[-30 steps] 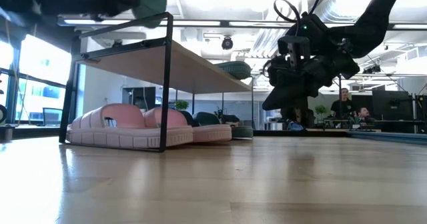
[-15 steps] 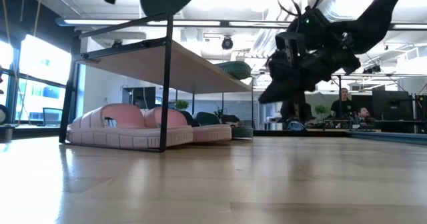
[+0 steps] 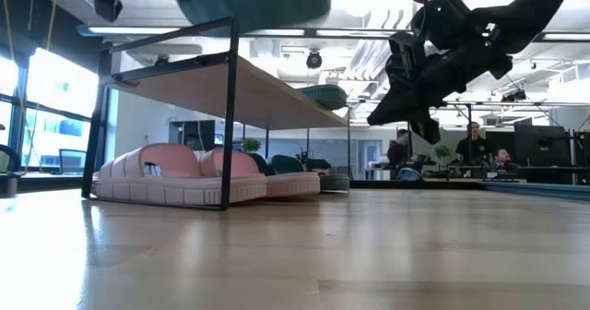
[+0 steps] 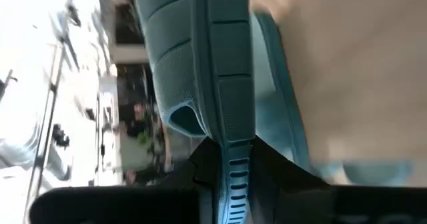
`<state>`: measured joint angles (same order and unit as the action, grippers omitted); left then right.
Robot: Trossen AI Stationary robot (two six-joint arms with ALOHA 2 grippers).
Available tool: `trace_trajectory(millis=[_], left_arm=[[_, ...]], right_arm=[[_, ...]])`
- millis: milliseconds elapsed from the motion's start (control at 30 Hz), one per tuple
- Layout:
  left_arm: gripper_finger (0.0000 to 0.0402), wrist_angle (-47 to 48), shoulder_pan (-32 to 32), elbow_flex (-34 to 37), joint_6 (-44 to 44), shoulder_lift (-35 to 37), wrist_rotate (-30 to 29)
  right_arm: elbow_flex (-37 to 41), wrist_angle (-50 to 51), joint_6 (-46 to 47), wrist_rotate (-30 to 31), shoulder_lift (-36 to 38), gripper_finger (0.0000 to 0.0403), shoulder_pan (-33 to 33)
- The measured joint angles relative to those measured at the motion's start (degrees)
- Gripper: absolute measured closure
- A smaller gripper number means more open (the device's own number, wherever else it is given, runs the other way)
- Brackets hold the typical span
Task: Pick and place slides into the shelf
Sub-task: Put the green slide on the shelf
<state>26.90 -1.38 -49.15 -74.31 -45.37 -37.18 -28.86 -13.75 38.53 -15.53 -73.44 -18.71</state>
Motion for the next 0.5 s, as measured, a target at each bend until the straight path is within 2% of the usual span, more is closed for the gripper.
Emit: trace_trajectory(millis=[200,500], left_arm=[[0.0370,5.28,-2.88,0.02,-1.92,-5.79,-11.69],[0.0370,7.87,-5.54,0.04,-2.22,-9.33,-12.29]], right_arm=[[0.00,0.42,-0.02,1.93,0.42,0.0402,-0.15],[0.00,1.69,-0.37,2.34,0.42,0.0402,0.07]])
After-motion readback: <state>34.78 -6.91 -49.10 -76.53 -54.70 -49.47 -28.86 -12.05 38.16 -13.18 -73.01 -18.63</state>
